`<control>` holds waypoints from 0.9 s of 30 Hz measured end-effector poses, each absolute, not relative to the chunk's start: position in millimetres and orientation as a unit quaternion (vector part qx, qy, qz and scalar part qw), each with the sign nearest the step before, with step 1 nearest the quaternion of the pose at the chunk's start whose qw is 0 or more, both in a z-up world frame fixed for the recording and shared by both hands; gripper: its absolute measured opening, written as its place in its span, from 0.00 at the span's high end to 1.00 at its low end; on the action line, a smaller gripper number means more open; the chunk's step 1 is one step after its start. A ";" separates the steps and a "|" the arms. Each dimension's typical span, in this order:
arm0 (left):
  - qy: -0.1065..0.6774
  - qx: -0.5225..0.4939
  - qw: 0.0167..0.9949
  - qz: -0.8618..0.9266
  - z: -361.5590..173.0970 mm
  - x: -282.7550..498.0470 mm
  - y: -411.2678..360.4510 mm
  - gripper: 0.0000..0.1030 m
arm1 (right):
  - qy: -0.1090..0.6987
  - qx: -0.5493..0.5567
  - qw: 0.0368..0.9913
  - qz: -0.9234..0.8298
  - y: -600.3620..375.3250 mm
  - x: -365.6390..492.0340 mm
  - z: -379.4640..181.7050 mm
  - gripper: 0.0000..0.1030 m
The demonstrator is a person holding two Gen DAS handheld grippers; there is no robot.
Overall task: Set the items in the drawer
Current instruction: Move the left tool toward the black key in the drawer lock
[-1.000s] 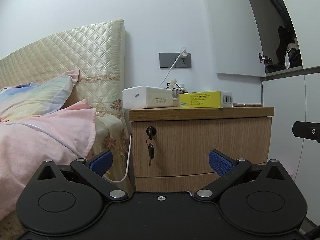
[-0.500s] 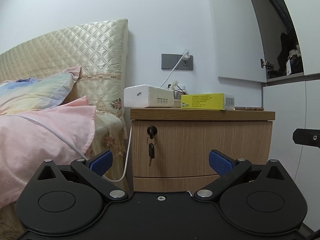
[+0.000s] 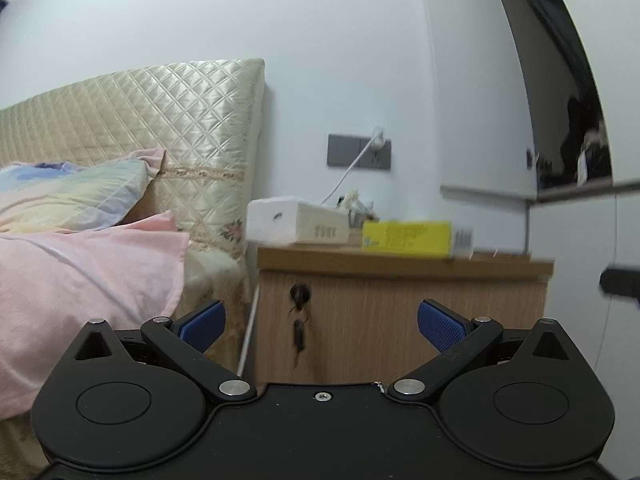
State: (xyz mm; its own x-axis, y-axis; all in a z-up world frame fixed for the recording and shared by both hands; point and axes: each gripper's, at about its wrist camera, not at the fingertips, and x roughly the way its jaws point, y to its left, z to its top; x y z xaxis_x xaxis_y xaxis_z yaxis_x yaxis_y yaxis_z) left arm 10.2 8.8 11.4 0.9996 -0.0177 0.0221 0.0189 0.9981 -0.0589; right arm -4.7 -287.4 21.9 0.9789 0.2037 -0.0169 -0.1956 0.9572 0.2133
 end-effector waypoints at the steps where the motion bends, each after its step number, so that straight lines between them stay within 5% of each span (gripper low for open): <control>1: -0.013 -0.032 0.999 -0.010 14.4 10.7 9.1 0.01 | 0.018 0.107 0.989 0.100 -288.8 -4.4 23.0 0.00; 17: 0.046 -0.055 0.997 0.009 56.9 45.4 24.2 0.01 | 0.064 0.070 0.990 0.100 -289.3 23.7 73.7 0.00; 27: 0.065 -0.010 0.997 0.030 31.1 88.8 29.3 0.01 | 0.071 0.094 0.986 0.119 -296.6 86.1 49.8 0.00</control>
State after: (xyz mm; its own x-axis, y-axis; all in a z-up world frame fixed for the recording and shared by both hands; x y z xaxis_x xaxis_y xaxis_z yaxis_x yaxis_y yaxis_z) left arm 88.8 29.3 31.1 0.9898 0.0590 -0.1299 -0.0616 0.9980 -0.0167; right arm 86.1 -296.6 49.8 0.9615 0.2480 -0.1184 -0.2212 0.9541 0.2018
